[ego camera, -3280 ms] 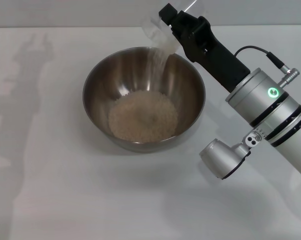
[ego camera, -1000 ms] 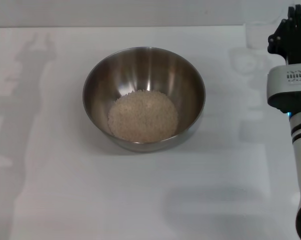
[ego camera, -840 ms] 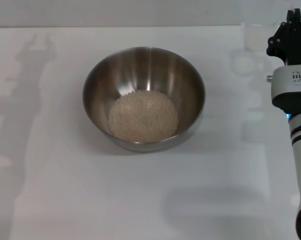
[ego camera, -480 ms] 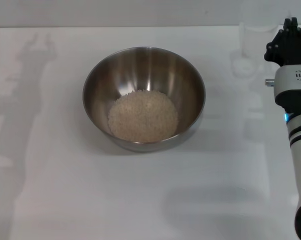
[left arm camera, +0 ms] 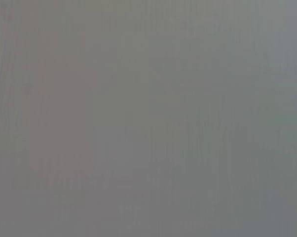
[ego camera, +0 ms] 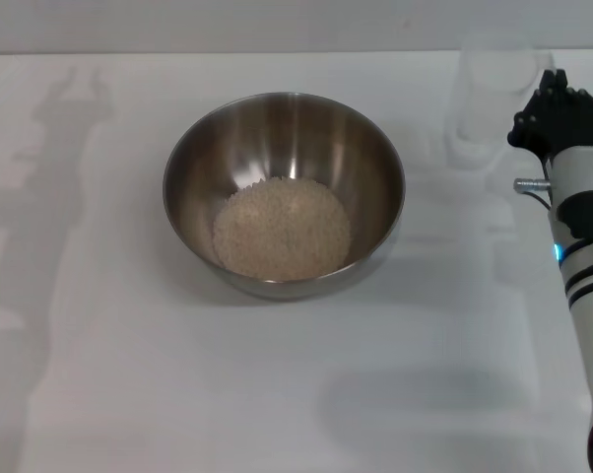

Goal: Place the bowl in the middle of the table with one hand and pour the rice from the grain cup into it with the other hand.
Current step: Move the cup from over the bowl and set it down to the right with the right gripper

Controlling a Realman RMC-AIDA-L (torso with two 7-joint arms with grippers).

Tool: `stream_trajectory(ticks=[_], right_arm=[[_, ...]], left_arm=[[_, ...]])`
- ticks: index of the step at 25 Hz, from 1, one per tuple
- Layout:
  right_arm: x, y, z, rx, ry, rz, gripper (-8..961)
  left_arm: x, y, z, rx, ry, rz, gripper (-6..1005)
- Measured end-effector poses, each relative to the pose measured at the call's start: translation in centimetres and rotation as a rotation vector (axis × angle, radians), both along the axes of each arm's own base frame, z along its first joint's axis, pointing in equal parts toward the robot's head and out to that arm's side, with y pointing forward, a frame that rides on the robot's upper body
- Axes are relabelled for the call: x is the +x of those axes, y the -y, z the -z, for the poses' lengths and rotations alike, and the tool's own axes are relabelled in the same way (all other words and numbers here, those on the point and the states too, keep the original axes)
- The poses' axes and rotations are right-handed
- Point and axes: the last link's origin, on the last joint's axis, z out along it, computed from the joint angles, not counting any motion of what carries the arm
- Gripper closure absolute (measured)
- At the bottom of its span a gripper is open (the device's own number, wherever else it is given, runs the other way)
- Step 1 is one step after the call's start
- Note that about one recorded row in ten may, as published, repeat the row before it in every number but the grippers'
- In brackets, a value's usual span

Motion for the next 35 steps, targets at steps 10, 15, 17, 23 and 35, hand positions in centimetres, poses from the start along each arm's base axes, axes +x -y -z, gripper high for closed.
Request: stream_trajectory(ticks=[10,15,17,23,35], right_arm=[[1.2,0.6,0.1,-0.003,-0.074,0.026,943],[1.8,0.6,0.3,-0.014,-0.108,0.033,940],[2.3,0.5,0.4,-0.024,-0.128,0.041,939],[2.9,0.4,0.4,-0.026,-0.151,0.064,936],[3.7,-0.4,0.6,-0.051,-0.164,0.117,930]], left_arm=[[0.3,0.2,0.0,0.001,-0.007,0.015,715],[0.6,0.2,0.1,-0.001,-0.010,0.026,716],[0.7,0.2,0.0,0.001,-0.011,0.030,716],[0.6,0.3,0.0,0.002,-0.012,0.028,716],[0.7,0.3,-0.1,0.007,-0.010,0.032,715]])
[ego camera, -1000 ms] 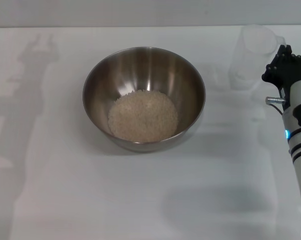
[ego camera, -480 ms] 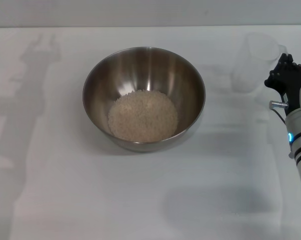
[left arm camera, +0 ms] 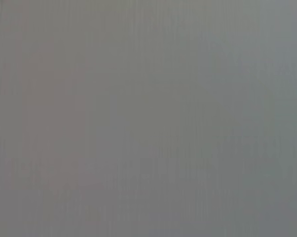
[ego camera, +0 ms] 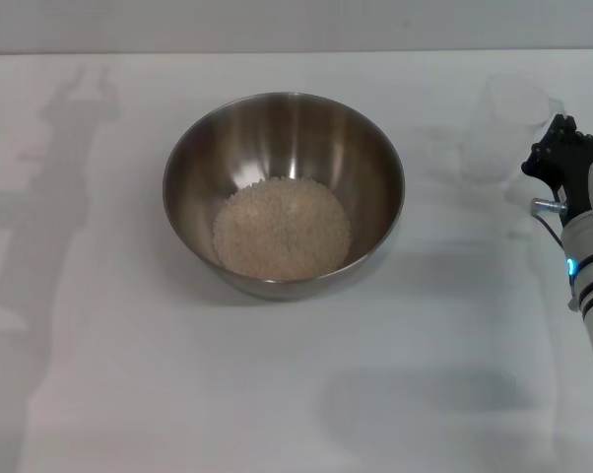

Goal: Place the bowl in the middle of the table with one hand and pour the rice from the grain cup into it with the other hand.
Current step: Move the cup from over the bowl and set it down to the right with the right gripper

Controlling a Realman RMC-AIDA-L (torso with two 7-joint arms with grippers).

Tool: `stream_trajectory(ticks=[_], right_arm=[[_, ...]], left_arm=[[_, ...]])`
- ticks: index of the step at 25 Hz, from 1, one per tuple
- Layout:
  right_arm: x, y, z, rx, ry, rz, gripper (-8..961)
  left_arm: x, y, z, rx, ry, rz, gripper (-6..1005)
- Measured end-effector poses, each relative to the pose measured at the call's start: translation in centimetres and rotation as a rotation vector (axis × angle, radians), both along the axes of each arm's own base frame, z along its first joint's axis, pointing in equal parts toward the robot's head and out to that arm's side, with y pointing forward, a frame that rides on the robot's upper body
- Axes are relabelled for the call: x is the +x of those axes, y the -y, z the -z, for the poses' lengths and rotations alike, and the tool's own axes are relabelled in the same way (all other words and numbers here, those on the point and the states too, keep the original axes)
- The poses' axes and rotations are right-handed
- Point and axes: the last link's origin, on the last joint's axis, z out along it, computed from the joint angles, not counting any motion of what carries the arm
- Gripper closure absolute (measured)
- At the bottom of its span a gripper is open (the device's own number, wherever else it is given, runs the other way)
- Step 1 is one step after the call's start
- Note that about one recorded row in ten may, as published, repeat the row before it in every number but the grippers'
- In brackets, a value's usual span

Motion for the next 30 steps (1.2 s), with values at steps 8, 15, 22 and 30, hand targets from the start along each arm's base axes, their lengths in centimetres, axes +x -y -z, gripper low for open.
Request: stream_trajectory(ticks=[8,15,22,30], right_arm=[[0.3,-0.4,0.5,-0.049,0.008,0.009,926],[0.8,-1.0,1.0,-0.100,-0.024,0.017,922],[0.2,-0.6,1.6,-0.127,-0.013,-0.015,919],[0.4,-0.3,1.7,-0.129,-0.015,-0.011,776]], left_arm=[[0.0,0.0,0.0,0.001,0.000,0.001,715],[0.0,0.0,-0.1,0.004,-0.001,0.003,716],[0.0,0.1,-0.2,0.011,0.000,0.006,714],[0.0,0.1,-0.3,0.013,0.000,0.006,712]])
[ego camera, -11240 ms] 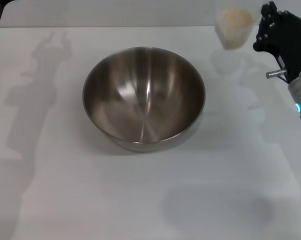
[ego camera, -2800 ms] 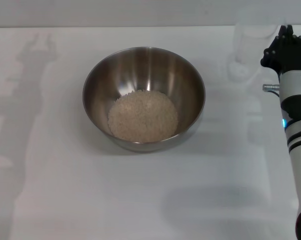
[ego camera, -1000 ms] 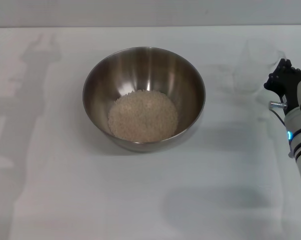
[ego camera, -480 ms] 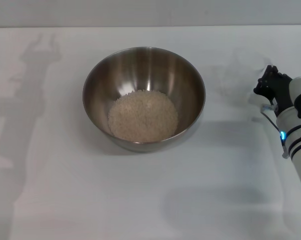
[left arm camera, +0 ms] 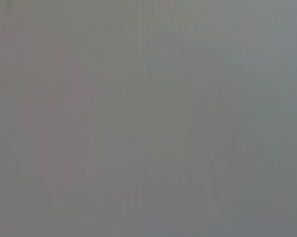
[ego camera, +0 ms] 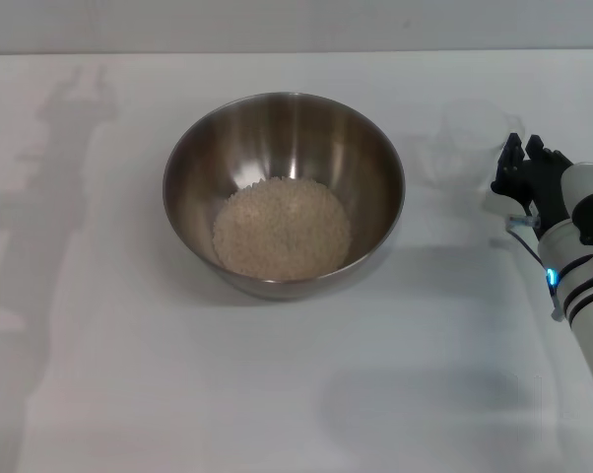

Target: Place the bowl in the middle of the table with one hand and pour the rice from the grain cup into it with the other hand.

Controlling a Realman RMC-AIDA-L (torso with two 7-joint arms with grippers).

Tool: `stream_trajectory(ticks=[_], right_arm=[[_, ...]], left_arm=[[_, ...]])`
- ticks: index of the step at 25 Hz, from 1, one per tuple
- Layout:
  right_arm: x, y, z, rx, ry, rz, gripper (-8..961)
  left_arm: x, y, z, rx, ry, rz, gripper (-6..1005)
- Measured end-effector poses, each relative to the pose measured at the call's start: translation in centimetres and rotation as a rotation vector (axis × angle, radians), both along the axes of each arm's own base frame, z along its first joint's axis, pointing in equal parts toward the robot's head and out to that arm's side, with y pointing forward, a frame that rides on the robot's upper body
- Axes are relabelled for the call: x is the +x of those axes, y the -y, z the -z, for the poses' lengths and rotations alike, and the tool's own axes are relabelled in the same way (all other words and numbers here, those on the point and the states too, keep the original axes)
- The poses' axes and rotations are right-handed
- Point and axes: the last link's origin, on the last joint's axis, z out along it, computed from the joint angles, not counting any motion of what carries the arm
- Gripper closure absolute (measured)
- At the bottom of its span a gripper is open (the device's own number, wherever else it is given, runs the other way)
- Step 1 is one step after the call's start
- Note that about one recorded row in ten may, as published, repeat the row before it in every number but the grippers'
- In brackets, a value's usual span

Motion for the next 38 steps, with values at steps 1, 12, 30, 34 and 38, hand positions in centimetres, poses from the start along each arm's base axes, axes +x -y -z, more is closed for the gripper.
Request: stream_trajectory(ticks=[1,12,30,34,38], right_arm=[[0.0,0.1,0.1,-0.004,0.001,-0.002,768],[-0.4,1.9,0.2,0.030,-0.024,-0.021,663],[-1.7,4.8,-0.7,0.125,0.049,-0.085,385],[-2.1,5.5,-1.3,0.168,0.076,-0.072,385],[-1.8,6.2,-2.2,0.216,0.123,-0.039,385]], left_arm=[[0.0,0.0,0.0,0.000,0.000,0.000,712],[0.2,0.0,0.1,-0.004,-0.002,0.004,710],[0.2,0.0,0.5,-0.031,-0.020,-0.001,612],[-0.2,-0.1,0.7,-0.046,-0.028,-0.022,574],[-0.4,0.0,0.7,-0.048,-0.029,-0.030,566]])
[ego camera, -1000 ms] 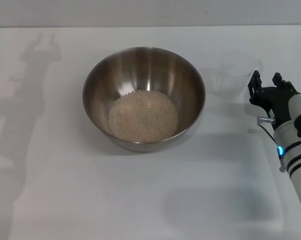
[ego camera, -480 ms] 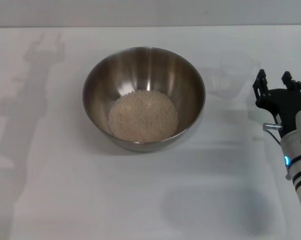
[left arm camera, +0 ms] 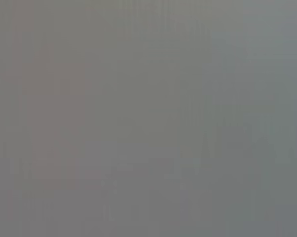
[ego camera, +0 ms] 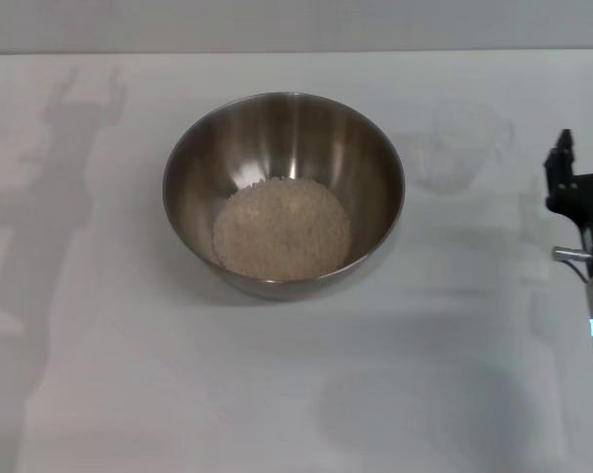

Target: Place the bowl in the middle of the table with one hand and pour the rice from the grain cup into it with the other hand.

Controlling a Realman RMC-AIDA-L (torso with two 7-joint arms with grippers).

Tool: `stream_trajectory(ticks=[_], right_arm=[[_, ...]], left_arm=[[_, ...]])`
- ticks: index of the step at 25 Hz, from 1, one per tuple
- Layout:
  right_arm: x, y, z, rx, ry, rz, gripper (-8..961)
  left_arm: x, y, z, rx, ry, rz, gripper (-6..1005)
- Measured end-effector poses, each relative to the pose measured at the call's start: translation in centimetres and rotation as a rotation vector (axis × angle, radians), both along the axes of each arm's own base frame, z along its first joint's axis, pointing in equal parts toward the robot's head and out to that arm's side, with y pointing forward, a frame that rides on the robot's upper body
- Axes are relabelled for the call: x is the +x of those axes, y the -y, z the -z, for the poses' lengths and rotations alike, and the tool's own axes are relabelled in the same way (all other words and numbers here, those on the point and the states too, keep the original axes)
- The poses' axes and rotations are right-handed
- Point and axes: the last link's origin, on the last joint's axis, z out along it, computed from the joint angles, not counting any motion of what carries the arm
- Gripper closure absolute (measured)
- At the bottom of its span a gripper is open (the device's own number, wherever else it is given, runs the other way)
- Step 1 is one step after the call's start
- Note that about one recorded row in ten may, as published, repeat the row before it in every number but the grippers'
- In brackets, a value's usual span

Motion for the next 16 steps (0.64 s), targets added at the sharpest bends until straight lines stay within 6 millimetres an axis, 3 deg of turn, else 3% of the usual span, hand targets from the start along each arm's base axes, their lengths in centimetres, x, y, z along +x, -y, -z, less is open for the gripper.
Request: stream_trajectory(ticks=[6,16], right_arm=[[1.4,1.0,-1.9,0.079,0.024,0.094,385],[2.7,2.0,-2.8,0.104,0.015,0.165,385]], left_arm=[[-1.0,0.3,-0.2,0.014,-0.073,-0.032,449],[-4.7,1.1,0.4,-0.029,-0.097,-0.176,437]])
